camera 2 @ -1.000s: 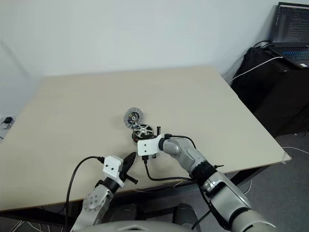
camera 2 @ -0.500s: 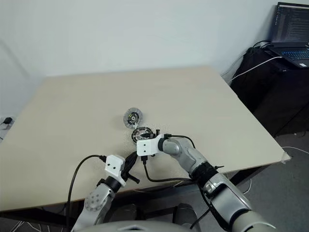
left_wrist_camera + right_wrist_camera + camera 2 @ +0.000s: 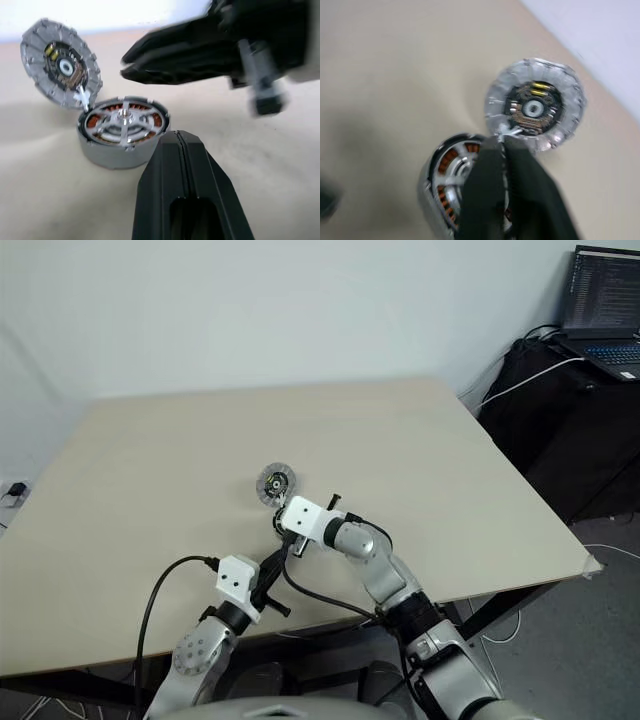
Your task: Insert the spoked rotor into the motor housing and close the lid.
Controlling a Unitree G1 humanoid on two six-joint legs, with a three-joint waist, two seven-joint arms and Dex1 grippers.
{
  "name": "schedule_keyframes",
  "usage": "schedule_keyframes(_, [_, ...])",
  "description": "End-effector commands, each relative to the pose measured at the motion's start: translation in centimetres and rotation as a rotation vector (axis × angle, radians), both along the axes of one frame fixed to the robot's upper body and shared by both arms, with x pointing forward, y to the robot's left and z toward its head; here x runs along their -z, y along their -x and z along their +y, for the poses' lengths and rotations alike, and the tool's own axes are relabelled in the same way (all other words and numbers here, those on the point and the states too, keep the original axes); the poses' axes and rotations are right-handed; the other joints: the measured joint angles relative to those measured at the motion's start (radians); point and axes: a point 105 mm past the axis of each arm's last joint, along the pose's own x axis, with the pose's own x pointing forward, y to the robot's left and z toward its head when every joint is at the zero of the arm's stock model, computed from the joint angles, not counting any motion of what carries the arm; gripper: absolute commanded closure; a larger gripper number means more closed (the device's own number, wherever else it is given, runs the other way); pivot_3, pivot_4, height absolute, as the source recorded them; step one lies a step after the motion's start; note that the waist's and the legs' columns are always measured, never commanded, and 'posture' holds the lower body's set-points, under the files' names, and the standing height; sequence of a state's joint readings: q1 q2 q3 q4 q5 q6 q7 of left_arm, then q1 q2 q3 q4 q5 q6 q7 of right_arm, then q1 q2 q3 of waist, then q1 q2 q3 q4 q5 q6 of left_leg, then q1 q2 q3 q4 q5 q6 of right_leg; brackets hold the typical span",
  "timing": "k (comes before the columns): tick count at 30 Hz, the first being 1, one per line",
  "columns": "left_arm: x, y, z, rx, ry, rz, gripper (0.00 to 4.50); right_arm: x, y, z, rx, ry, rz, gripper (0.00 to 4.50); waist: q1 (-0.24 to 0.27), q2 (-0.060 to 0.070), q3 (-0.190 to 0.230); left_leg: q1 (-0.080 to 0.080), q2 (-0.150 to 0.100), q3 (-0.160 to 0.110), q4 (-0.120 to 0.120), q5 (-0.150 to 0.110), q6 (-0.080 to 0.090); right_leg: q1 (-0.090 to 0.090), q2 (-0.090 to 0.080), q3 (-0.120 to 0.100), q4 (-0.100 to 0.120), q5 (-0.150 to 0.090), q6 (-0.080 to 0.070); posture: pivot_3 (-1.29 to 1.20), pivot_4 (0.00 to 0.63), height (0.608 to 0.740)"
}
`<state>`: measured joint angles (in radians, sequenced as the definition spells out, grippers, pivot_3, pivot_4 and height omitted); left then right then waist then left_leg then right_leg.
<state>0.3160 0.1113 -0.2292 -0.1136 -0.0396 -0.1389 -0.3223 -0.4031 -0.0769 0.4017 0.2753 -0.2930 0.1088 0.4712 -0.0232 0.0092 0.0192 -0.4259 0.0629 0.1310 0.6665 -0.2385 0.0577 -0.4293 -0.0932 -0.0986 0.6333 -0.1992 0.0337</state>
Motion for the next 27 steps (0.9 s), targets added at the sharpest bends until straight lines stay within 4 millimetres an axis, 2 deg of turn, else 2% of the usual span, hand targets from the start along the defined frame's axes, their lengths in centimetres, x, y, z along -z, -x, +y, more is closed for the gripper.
schedule_keyframes(1, [-2.1,-0.3,-0.4,0.007,0.002,-0.061,4.5,0.1,-1.5,-0.2,0.143,-0.108,0.091,4.47,-0.001,0.0,0.0,0.0,0.0,0.0,0.0,0.0,0.0,0.0,0.0,0.0,0.0,0.0,0.0,0.0,0.0,0.74])
schedule_keyframes(7, [-2.7,0.1,-0.2,-0.008,0.004,-0.054,4.5,0.5,-2.1,0.9,0.173,-0.148,0.16,4.47,-0.005,0.001,0.0,-0.001,0.0,0.0,-0.001,0.0,0.0,-0.001,0.0,0.0,0.0,0.0,0.0,0.0,0.0,0.74])
schedule_keyframes(13, [-3.1,0.3,-0.1,-0.02,0.007,-0.051,4.5,2.1,-2.3,1.2,0.164,-0.089,0.206,4.47,-0.007,0.001,0.0,-0.001,0.0,0.0,-0.001,0.0,0.0,-0.001,0.0,0.0,0.0,0.0,0.0,0.0,0.0,0.74])
schedule_keyframes(18, [-3.4,0.4,-0.3,-0.02,0.005,-0.052,4.5,3.5,-2.1,0.6,0.166,-0.003,0.238,4.47,-0.012,0.002,0.0,-0.001,0.0,0.001,-0.001,0.0,0.0,-0.001,0.0,0.001,0.0,0.0,0.0,0.0,0.0,0.74])
schedule_keyframes(21, [-3.5,0.4,-0.5,-0.015,0.0,-0.053,4.5,3.1,-2.3,0.4,0.167,-0.015,0.224,4.47,-0.012,0.002,0.0,0.0,0.0,0.001,-0.001,0.0,0.0,-0.001,0.0,0.001,0.0,0.0,0.0,0.0,0.0,0.74])
schedule_keyframes(24, [-3.9,0.5,-0.7,-0.013,-0.012,-0.062,4.5,0.7,-2.6,0.5,0.12,-0.066,0.147,4.47,-0.012,0.002,0.0,-0.001,0.0,0.001,-0.001,0.0,0.0,-0.001,0.0,0.001,0.0,0.0,0.0,0.0,0.0,0.74])
schedule_keyframes(27, [-4.1,0.6,-0.5,-0.011,-0.029,-0.069,4.5,-0.7,-2.0,0.6,0.005,0.001,0.071,4.47,-0.012,0.002,0.001,-0.001,0.0,0.001,-0.001,0.0,0.0,-0.001,0.0,0.001,0.0,0.0,0.0,0.0,0.0,0.74])
